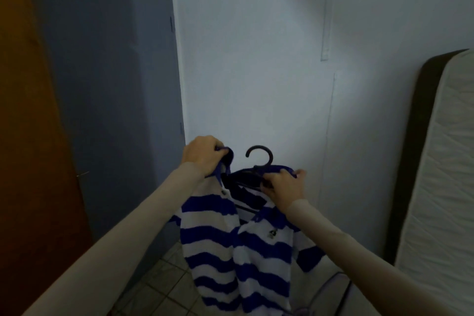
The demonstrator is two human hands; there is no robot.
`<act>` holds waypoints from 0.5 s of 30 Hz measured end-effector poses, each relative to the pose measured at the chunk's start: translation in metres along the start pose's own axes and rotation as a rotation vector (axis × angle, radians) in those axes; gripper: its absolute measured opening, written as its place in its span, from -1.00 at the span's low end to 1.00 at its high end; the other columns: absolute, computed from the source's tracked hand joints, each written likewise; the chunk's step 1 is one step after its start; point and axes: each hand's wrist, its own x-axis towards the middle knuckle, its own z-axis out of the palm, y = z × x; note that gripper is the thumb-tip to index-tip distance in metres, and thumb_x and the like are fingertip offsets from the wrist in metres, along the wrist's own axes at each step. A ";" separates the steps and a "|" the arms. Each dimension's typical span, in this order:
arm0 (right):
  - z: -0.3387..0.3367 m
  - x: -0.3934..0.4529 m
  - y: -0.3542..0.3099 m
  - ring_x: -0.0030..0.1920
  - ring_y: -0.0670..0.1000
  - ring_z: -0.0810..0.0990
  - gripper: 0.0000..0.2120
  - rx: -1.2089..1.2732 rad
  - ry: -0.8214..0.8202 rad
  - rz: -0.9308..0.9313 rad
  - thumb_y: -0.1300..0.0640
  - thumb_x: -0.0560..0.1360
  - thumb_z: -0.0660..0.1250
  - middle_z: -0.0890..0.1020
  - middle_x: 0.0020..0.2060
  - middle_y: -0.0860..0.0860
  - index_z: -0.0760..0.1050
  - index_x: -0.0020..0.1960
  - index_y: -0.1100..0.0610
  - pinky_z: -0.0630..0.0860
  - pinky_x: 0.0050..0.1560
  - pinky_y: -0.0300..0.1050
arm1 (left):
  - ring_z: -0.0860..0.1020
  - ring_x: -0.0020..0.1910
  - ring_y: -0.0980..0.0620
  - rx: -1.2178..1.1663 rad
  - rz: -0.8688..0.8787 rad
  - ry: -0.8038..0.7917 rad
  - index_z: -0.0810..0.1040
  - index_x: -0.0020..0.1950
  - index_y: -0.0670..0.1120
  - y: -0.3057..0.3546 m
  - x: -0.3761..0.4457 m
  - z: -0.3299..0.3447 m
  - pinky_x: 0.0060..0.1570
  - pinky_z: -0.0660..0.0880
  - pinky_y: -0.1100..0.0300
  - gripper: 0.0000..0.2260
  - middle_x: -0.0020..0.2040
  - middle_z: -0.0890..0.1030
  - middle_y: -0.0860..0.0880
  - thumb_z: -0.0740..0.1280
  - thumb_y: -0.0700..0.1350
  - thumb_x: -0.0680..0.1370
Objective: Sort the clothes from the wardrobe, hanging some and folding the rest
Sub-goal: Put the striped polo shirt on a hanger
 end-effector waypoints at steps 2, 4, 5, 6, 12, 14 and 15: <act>-0.005 0.000 0.002 0.16 0.00 0.44 -0.79 0.065 0.010 0.036 -0.02 0.60 0.12 0.58 0.02 -0.06 0.51 0.10 -0.04 0.12 0.28 0.07 | 0.56 -0.01 -0.08 -0.086 -0.014 -0.063 0.66 0.05 -0.06 0.005 -0.003 0.014 -0.06 0.50 0.10 -0.74 0.03 0.65 -0.08 0.25 0.03 0.57; -0.003 0.000 0.009 0.17 0.02 0.45 -0.79 0.239 0.008 0.047 0.02 0.60 0.13 0.59 0.03 -0.02 0.51 0.11 0.03 0.12 0.36 0.15 | 0.56 -0.09 -0.08 -0.190 -0.041 -0.097 0.67 -0.07 -0.08 0.009 -0.005 0.025 -0.09 0.51 0.08 -0.69 -0.09 0.65 -0.08 0.24 0.10 0.57; -0.001 -0.001 0.013 0.13 0.05 0.49 -0.81 0.355 0.016 0.038 0.06 0.60 0.15 0.60 0.00 0.01 0.51 0.09 0.09 0.21 0.34 0.15 | 0.55 -0.15 -0.06 -0.231 -0.059 -0.089 0.65 -0.19 -0.07 0.011 -0.006 0.029 -0.16 0.48 0.11 -0.66 -0.18 0.63 -0.07 0.24 0.13 0.56; -0.001 -0.003 0.017 0.07 0.07 0.53 -0.82 0.448 0.024 0.024 0.10 0.60 0.17 0.61 -0.03 0.04 0.51 0.06 0.14 0.35 0.24 0.11 | 0.53 -0.19 -0.06 -0.270 -0.077 -0.067 0.59 -0.27 -0.06 0.013 -0.008 0.033 -0.21 0.44 0.13 -0.65 -0.25 0.60 -0.05 0.25 0.15 0.55; -0.002 -0.019 0.041 -0.05 0.04 0.53 -0.83 0.498 0.023 -0.048 0.16 0.59 0.18 0.58 -0.06 0.10 0.50 0.05 0.23 0.48 0.02 -0.10 | 0.33 0.31 -0.06 -0.170 -0.018 -0.303 0.24 0.44 0.02 0.029 -0.008 0.067 0.28 0.29 0.01 -0.37 0.31 0.41 -0.04 0.41 0.04 0.44; -0.003 -0.024 0.052 -0.03 0.06 0.53 -0.83 0.494 0.013 -0.049 0.18 0.58 0.20 0.58 -0.05 0.12 0.51 0.06 0.24 0.46 0.05 -0.11 | 0.37 0.30 -0.10 -0.142 0.004 -0.466 0.13 0.49 0.02 0.037 -0.010 0.085 0.28 0.33 0.00 -0.26 0.36 0.37 -0.07 0.44 -0.01 0.41; -0.004 -0.026 0.059 -0.01 0.07 0.53 -0.83 0.487 0.000 -0.052 0.20 0.58 0.21 0.59 -0.04 0.14 0.52 0.06 0.25 0.45 0.06 -0.14 | 0.41 0.26 -0.11 -0.130 0.013 -0.515 0.15 0.48 0.01 0.041 -0.010 0.095 0.25 0.38 0.00 -0.29 0.35 0.38 -0.09 0.43 -0.03 0.42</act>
